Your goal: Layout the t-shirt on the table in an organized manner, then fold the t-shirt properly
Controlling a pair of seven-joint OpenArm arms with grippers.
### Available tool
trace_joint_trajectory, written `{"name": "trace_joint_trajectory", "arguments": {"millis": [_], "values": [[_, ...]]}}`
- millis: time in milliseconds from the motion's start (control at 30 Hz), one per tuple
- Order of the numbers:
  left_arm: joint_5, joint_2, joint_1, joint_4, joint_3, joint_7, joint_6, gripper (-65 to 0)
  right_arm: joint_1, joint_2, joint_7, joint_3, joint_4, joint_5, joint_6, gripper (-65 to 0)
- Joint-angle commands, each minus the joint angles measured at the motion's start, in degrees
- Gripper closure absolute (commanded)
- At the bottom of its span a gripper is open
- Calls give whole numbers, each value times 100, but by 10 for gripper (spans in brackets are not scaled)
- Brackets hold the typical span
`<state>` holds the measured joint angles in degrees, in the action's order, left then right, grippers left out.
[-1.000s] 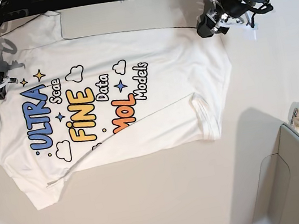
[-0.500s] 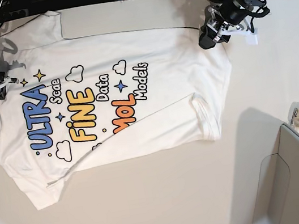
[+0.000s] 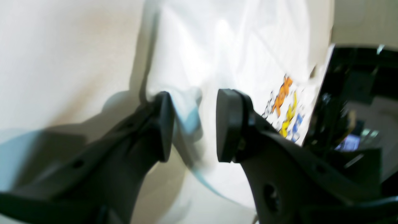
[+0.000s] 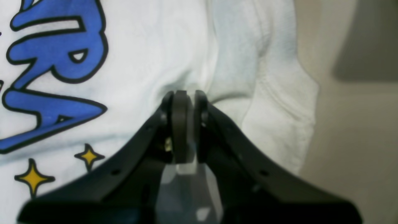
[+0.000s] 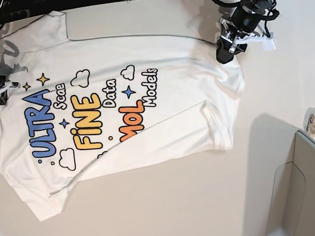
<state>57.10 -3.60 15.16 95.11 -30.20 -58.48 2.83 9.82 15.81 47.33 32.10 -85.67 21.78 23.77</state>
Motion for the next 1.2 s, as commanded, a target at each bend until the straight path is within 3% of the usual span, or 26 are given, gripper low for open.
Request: {"name": "trace_joint_trajectory", "arguments": {"millis": [0, 367, 533, 633, 833, 1000, 1167], "values": [[-123, -14, -70, 14, -141, 24, -112, -216, 156, -135, 977, -93, 149, -169, 115, -46], [870, -76, -606, 23, -1011, -3, -120, -216, 165, -135, 977, -67, 158, -169, 115, -46], [870, -40, -650, 85, -950, -47, -138, -216, 156, -135, 977, -67, 158, -169, 115, -46], [685, -40, -597, 287, -967, -390, -156, -215, 156, -135, 977, -58, 158, -169, 115, -46], [193, -23, 89, 1403, -1020, -618, -156, -215, 165, -135, 977, -58, 158, -169, 115, -46], [184, 197, 713, 1843, -915, -706, -156, -218, 165, -135, 977, -84, 158, -169, 115, -46], [167, 302, 669, 1729, -273, -1515, -156, -284, 165, -144, 977, -84, 158, -169, 115, -46]]}}
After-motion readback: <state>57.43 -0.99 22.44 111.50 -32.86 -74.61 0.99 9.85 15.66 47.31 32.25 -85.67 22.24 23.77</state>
